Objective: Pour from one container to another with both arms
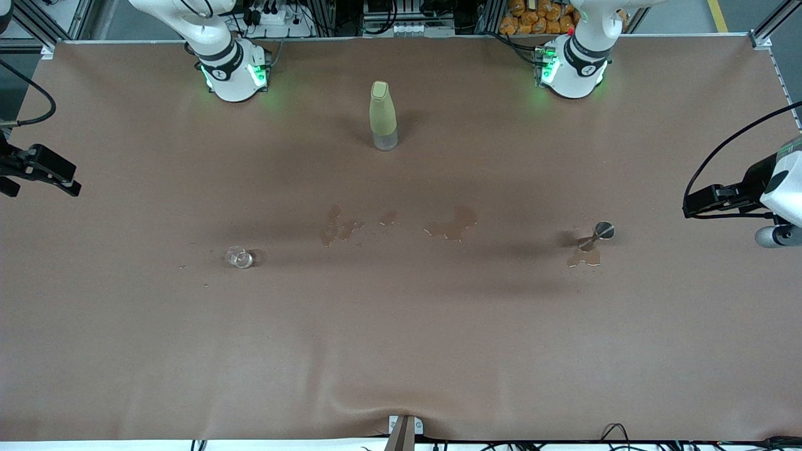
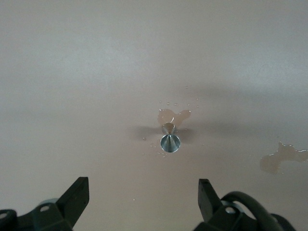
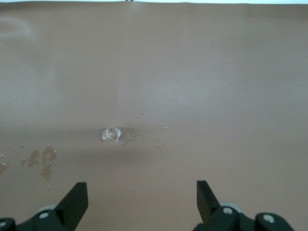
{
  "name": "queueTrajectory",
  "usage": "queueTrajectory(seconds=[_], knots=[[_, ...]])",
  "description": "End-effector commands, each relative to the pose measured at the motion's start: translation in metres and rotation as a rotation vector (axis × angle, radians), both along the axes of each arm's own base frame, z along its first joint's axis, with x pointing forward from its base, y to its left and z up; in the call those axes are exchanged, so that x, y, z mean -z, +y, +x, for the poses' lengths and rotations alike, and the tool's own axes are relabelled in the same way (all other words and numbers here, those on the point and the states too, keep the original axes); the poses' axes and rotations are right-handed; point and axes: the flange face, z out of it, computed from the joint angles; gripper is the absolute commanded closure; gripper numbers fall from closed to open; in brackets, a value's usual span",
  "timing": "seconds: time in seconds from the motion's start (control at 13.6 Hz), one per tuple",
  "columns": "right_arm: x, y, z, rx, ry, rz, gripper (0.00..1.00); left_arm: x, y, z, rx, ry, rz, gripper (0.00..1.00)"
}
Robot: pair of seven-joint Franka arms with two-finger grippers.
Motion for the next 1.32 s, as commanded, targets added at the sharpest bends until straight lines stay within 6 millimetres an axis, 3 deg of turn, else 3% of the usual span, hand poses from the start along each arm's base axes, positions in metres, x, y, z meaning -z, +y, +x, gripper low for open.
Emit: queueTrajectory(seconds=[0.0,0.29,1.25], knots=[[-0.006,0.0027,-0.0026,-0.01,0.009,-0.005,0.0,-0.0044,-0.002,0.0032,-0.008,-0.004,-0.013,0.0],[-0.0065,0.0062,-0.0027,-0.017,0.009,0.002,0.0,-0.0053,0.0065,0.0029,-0.014,-0.006,-0.014,0.0],[-0.0072,0.0078,-0.0043,-0.077,0.021,-0.003,0.0,-0.0055,0.0054,0.0031,-0.019,-0.007,-0.015,0.0]])
